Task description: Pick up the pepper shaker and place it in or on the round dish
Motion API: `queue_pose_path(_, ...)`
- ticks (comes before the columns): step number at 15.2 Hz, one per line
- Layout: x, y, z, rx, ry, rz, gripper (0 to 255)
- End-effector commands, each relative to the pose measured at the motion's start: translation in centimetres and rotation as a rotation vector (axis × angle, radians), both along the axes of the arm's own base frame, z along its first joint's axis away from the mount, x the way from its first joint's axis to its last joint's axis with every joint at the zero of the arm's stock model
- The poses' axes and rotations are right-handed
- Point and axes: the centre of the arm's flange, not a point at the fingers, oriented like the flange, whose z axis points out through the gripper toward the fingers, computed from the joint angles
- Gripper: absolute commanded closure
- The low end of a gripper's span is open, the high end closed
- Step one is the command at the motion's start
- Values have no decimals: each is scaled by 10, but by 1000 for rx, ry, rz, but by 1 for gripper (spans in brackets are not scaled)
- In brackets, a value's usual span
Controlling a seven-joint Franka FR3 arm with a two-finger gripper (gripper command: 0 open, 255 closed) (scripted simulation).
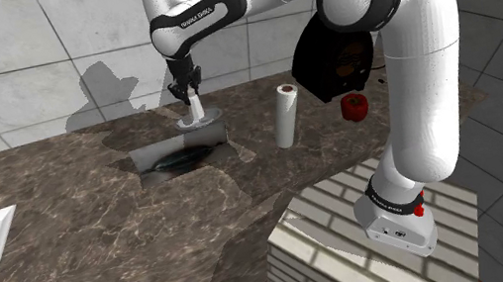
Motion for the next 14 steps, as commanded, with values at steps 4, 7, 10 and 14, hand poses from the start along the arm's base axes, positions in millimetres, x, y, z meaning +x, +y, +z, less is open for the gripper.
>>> queue_pose_path(4, 0, 0, 0, 0, 0, 0, 0)
queue_pose_path(7, 0, 1, 13, 0, 0, 0, 0)
queue_pose_path(10, -1, 5, 50, 0, 0, 0, 0)
queue_pose_path(14, -1, 5, 50, 0, 0, 0, 0)
